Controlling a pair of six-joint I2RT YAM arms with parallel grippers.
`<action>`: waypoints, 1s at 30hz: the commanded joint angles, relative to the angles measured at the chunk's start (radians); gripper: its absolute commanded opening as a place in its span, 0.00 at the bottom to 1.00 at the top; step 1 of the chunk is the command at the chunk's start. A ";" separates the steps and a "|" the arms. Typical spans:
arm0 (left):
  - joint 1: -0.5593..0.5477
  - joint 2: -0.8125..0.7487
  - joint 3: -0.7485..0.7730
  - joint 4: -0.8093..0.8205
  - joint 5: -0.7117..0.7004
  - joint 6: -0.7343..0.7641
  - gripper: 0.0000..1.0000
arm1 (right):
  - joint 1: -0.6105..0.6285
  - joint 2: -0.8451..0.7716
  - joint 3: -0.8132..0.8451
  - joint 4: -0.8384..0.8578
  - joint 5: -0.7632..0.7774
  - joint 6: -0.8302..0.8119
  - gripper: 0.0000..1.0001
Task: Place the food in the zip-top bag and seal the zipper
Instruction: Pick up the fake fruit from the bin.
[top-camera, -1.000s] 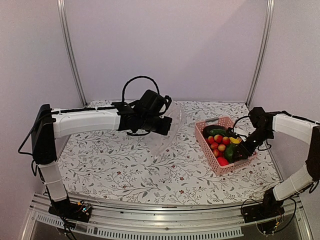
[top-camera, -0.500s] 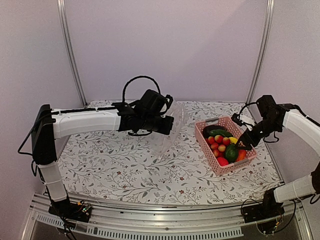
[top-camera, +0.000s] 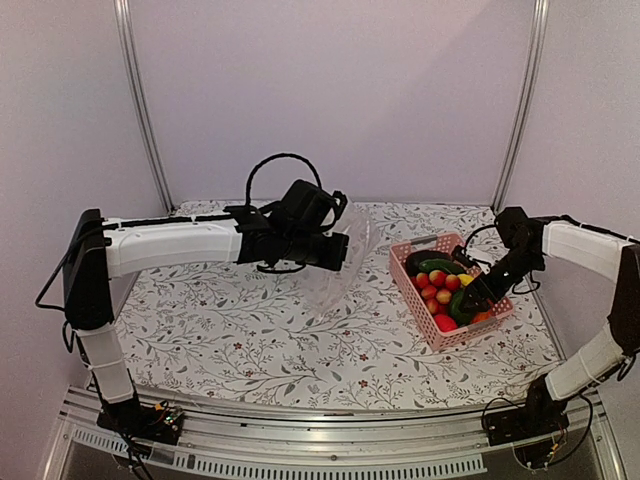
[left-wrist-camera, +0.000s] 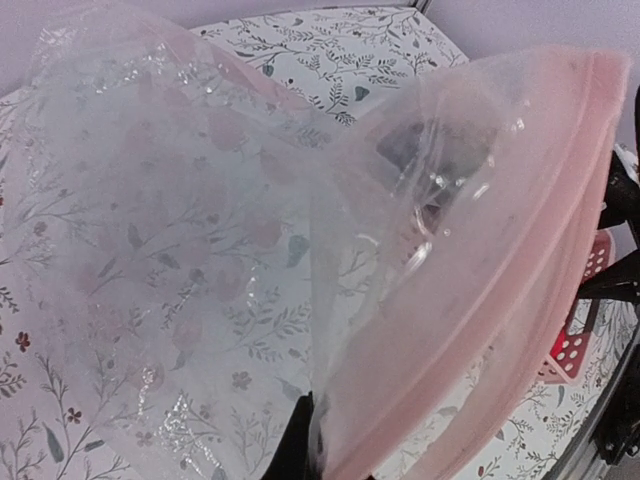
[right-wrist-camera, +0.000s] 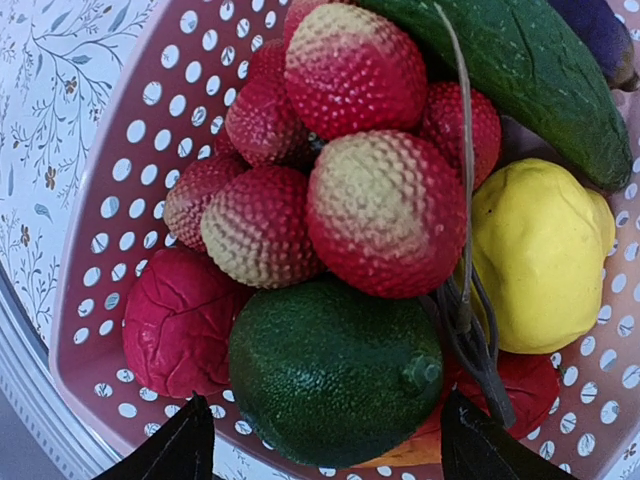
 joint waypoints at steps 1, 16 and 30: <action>-0.012 0.000 0.020 -0.007 0.007 0.000 0.03 | 0.011 0.057 -0.025 0.056 -0.010 0.000 0.78; -0.013 0.001 0.024 0.000 0.020 -0.013 0.03 | 0.016 -0.101 -0.002 0.014 0.038 0.007 0.50; -0.017 0.114 0.184 0.071 0.062 -0.044 0.00 | 0.249 -0.193 0.338 -0.035 -0.217 0.044 0.41</action>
